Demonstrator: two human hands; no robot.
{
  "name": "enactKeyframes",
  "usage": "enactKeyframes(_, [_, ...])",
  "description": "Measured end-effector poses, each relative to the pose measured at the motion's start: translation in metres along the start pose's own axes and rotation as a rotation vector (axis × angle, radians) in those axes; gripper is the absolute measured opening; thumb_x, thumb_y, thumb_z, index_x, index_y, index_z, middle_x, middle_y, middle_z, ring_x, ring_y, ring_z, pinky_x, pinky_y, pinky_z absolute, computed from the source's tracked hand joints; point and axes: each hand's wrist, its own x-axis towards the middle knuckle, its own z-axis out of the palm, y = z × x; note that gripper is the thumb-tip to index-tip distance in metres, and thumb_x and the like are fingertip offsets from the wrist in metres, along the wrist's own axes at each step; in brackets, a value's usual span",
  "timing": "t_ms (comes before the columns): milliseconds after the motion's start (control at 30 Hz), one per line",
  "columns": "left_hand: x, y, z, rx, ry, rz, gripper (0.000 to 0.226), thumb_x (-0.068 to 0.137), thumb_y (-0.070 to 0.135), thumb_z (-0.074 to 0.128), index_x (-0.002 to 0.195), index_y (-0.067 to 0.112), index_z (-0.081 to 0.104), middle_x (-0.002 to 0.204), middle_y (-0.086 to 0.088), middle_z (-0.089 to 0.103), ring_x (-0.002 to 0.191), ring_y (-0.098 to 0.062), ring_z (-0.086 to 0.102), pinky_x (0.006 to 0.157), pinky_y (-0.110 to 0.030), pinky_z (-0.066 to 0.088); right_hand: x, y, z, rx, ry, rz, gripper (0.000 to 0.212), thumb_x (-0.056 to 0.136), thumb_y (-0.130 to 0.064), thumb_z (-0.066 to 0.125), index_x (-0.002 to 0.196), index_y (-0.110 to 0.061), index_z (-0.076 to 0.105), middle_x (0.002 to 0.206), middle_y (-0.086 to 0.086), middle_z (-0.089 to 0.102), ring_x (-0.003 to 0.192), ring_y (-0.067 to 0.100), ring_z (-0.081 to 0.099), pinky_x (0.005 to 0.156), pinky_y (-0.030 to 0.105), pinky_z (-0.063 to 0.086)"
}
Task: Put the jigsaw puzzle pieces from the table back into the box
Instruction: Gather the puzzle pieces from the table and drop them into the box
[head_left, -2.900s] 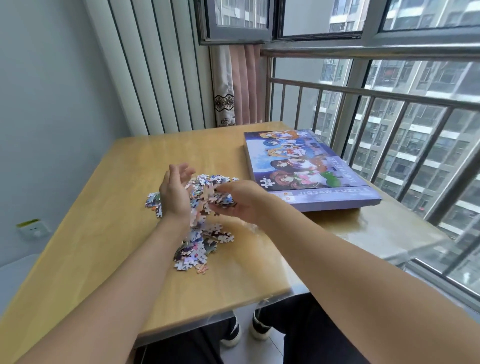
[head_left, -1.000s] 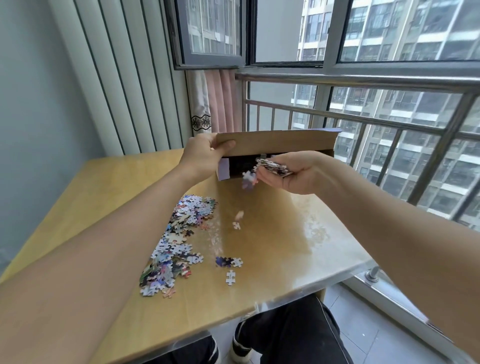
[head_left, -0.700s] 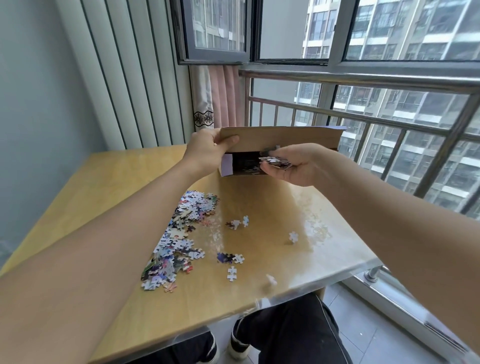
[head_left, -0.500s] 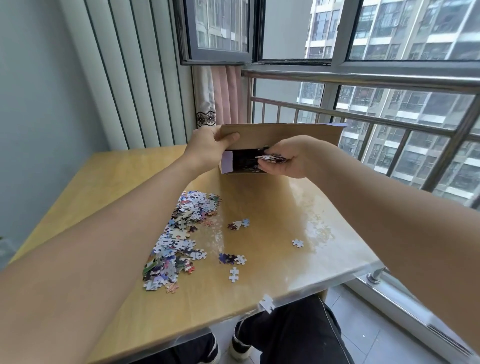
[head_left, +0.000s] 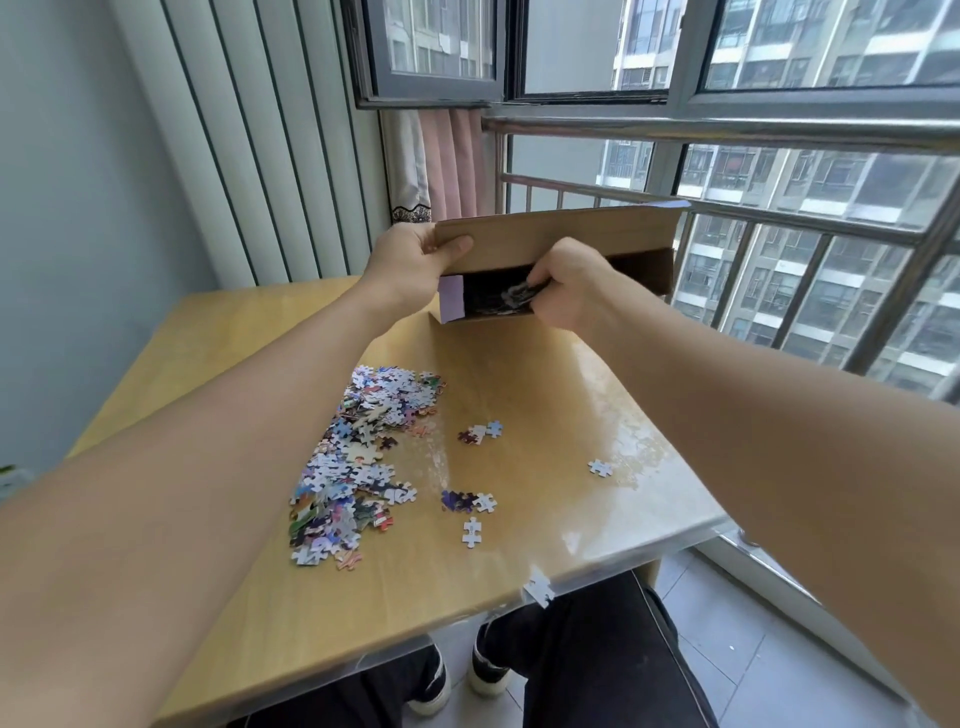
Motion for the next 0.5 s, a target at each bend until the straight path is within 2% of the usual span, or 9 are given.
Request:
enactKeyframes(67, [0.000,0.000,-0.004,-0.028,0.000,-0.001,0.011,0.098,0.024,0.063,0.106,0.029,0.069,0.100,0.010,0.072,0.096,-0.010,0.067,0.095,-0.035,0.055,-0.003,-0.008,-0.006,-0.214,0.023,-0.084,0.012,0.095,0.003,0.050,0.092,0.000,0.061,0.106,0.009,0.053,0.095,0.023,0.053,0.087,0.022,0.045])
enactKeyframes(133, [0.000,-0.001,-0.005,-0.042,-0.009,-0.010,0.011,0.098,0.024,0.063,0.107,0.027,0.069,0.102,0.006,0.073,0.097,-0.013,0.068,0.092,-0.038,0.057,-0.013,-0.009,-0.009,-0.453,0.000,-0.154,0.017,0.099,-0.006,0.051,0.107,0.000,0.065,0.100,0.010,0.057,0.090,0.025,0.056,0.076,0.022,0.046])
enactKeyframes(167, [-0.001,-0.001,-0.006,-0.043,-0.009,-0.011,0.011,0.098,0.024,0.063,0.107,0.027,0.070,0.104,0.004,0.073,0.099,-0.014,0.068,0.092,-0.039,0.057,-0.010,-0.010,-0.011,-0.437,-0.065,-0.143,0.018,0.099,-0.002,0.050,0.112,0.002,0.063,0.096,0.011,0.058,0.088,0.026,0.057,0.067,0.018,0.049])
enactKeyframes(200, [-0.001,-0.002,-0.005,-0.043,-0.004,-0.011,0.011,0.098,0.024,0.063,0.107,0.026,0.070,0.104,0.004,0.073,0.100,-0.016,0.069,0.093,-0.040,0.057,-0.006,-0.007,-0.014,-0.346,-0.098,-0.133,0.016,0.097,0.005,0.049,0.109,0.003,0.060,0.093,0.011,0.056,0.087,0.025,0.057,0.056,0.014,0.049])
enactKeyframes(233, [-0.002,-0.001,-0.005,-0.044,0.001,-0.010,0.011,0.098,0.024,0.064,0.107,0.027,0.070,0.104,0.004,0.074,0.102,-0.016,0.069,0.095,-0.040,0.056,-0.003,-0.005,-0.015,-0.371,-0.062,-0.156,0.014,0.094,0.011,0.051,0.099,-0.001,0.055,0.093,0.011,0.054,0.088,0.024,0.055,0.049,0.012,0.048])
enactKeyframes(300, [-0.003,-0.002,-0.004,-0.051,0.010,-0.010,0.010,0.097,0.024,0.064,0.105,0.028,0.070,0.103,0.006,0.074,0.104,-0.016,0.069,0.096,-0.039,0.055,0.013,0.003,-0.015,-0.521,0.011,-0.174,0.022,0.089,0.009,0.060,0.083,-0.009,0.047,0.099,0.011,0.055,0.090,0.023,0.055,0.058,0.018,0.054])
enactKeyframes(367, [-0.003,-0.002,-0.004,-0.057,0.013,-0.015,0.009,0.097,0.025,0.064,0.103,0.030,0.070,0.103,0.005,0.073,0.104,-0.018,0.069,0.094,-0.040,0.057,0.014,0.006,-0.015,-0.753,0.100,-0.230,0.024,0.087,-0.004,0.070,0.082,-0.009,0.048,0.094,0.008,0.060,0.082,0.024,0.058,0.069,0.028,0.055])
enactKeyframes(433, [-0.004,-0.002,-0.005,-0.066,0.020,-0.024,0.009,0.098,0.025,0.064,0.104,0.030,0.069,0.103,0.003,0.073,0.103,-0.019,0.068,0.092,-0.040,0.058,0.015,0.007,-0.019,-0.896,0.114,-0.289,0.024,0.088,-0.009,0.071,0.082,-0.008,0.047,0.082,0.006,0.054,0.071,0.022,0.053,0.060,0.029,0.047])
enactKeyframes(500, [-0.004,-0.003,-0.007,-0.078,0.030,-0.029,0.009,0.098,0.026,0.064,0.104,0.029,0.070,0.104,0.001,0.072,0.100,-0.020,0.067,0.091,-0.043,0.058,0.010,0.000,-0.023,-1.069,0.059,-0.373,0.013,0.092,-0.010,0.065,0.091,-0.004,0.053,0.081,0.007,0.051,0.073,0.025,0.052,0.059,0.029,0.041])
